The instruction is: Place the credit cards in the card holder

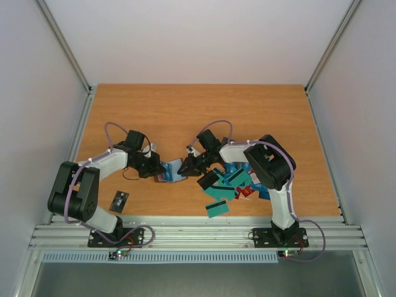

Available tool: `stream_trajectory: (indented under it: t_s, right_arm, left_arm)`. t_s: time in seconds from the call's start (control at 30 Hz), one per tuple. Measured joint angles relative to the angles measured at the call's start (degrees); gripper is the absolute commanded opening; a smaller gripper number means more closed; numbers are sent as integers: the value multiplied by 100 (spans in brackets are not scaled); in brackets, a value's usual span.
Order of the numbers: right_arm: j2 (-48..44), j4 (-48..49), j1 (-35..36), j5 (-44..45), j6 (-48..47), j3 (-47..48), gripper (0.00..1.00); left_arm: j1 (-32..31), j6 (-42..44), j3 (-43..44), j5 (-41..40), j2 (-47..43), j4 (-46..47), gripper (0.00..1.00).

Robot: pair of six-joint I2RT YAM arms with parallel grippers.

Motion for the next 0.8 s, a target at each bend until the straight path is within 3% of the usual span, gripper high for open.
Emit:
stream_trajectory:
  t_s: [0.33,0.8]
  right_arm:
    - [0,-4,0,-20,-4,-2,24]
    - [-66,-195,0,-24,-173,2,24]
  left_arm:
    - [2,144,92,-219,0,31,0]
    - [-22,-138,-400,66,-2,1038,0]
